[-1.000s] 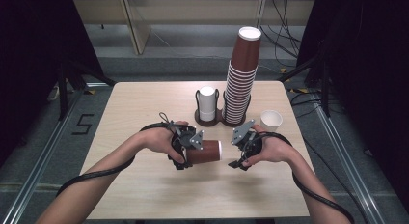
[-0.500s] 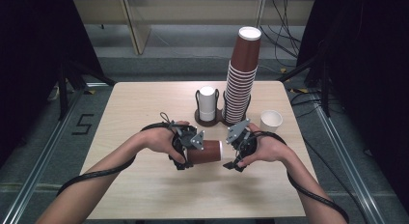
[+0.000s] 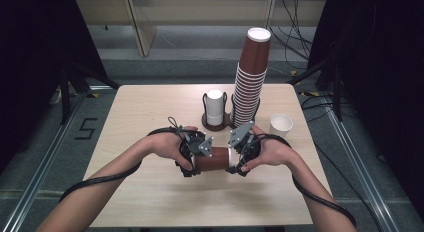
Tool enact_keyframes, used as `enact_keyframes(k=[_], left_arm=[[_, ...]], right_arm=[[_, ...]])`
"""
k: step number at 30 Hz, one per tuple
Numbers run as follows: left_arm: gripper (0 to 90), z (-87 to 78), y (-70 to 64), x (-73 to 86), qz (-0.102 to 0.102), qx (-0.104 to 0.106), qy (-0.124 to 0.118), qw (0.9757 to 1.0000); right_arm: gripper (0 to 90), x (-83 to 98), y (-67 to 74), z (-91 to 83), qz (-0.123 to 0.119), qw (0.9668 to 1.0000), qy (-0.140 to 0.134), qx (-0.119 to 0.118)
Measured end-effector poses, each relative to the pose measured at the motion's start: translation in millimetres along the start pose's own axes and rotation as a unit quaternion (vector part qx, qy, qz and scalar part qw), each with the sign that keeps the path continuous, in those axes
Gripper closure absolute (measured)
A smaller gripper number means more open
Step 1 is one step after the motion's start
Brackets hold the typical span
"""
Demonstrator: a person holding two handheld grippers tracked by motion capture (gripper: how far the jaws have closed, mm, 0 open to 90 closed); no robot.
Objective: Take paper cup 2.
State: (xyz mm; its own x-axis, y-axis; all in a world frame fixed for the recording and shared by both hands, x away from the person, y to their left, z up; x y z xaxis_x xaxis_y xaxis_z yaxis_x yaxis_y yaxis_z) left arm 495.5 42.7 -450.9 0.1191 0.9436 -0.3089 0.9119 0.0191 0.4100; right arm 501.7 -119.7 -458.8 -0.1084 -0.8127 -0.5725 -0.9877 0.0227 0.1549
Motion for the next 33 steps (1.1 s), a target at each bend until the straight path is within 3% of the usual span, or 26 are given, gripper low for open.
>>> enact_keyframes(k=[1,2,3,5,7,9,11,12,15,17,22,28,33], left_arm=[[10.3,0.3,-0.4,-0.5,0.0,0.001,-0.001,1.0],[10.3,0.4,-0.6,-1.0,0.001,0.001,-0.001,1.0],[10.3,0.4,-0.8,-1.4,0.003,0.002,-0.001,1.0],[10.4,0.5,-1.2,-2.3,0.003,0.002,-0.002,1.0],[10.4,0.5,-1.3,-3.0,0.003,0.002,-0.002,1.0],[10.4,0.3,-1.4,-3.6,0.004,0.002,-0.002,1.0],[10.4,-0.1,-1.4,-4.0,0.006,0.002,-0.002,1.0],[10.4,-0.4,-1.6,-4.2,0.004,0.003,-0.002,1.0],[10.4,-0.7,-0.8,-5.1,0.008,0.002,-0.004,1.0],[10.4,-1.1,-0.9,-5.7,0.008,0.002,-0.006,1.0],[10.4,-1.9,-0.4,-7.0,0.007,0.0,-0.009,0.9999],[10.4,-2.3,-0.4,-7.3,0.006,0.001,-0.008,1.0],[10.4,-2.6,0.1,-9.0,0.01,-0.001,-0.011,0.9999]], right_arm=[[5.8,-1.5,-1.3,0.5,-0.011,0.9999,0.0,-0.002],[6.5,-2.1,0.4,1.0,-0.002,1.0,0.0,-0.002],[6.8,-3.5,-0.8,1.9,-0.014,0.9999,0.001,-0.004],[7.3,-5.1,0.9,3.3,-0.008,1.0,0.001,-0.004],[7.6,-7.4,-0.6,4.9,-0.021,0.9997,0.001,-0.008],[7.9,-8.0,0.5,5.5,-0.009,0.9999,0.001,-0.005],[8.2,-9.6,-1.4,6.8,-0.022,0.9997,0.002,-0.007],[8.4,-9.1,1.2,7.1,-0.003,1.0,0.002,-0.007],[9.2,-11.1,-1.4,9.0,-0.023,0.9997,0.003,-0.009],[10.3,-10.8,0.7,9.9,-0.01,0.9999,0.004,-0.009],[11.9,-12.4,-1.5,12.2,-0.028,0.9995,0.005,-0.014],[14.7,-11.9,0.9,14.1,-0.016,0.9997,0.006,-0.017],[16.0,-12.7,0.6,16.9,-0.024,0.9995,0.009,-0.017]])
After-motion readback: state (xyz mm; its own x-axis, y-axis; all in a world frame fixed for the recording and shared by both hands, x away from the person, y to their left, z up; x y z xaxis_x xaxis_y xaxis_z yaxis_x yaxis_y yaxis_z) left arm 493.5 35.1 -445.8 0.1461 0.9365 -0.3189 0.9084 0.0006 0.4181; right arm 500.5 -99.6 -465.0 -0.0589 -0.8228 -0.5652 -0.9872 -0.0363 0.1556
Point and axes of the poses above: each handheld gripper's, and its own axes: z roughly forward along the jaws, x roughly out of its underside, y roughly to its left, the point moved 5 cm from there along z, roughly forward along the jaws, and after that the axes turned 14 degrees about -x, right-handed, at the moved point
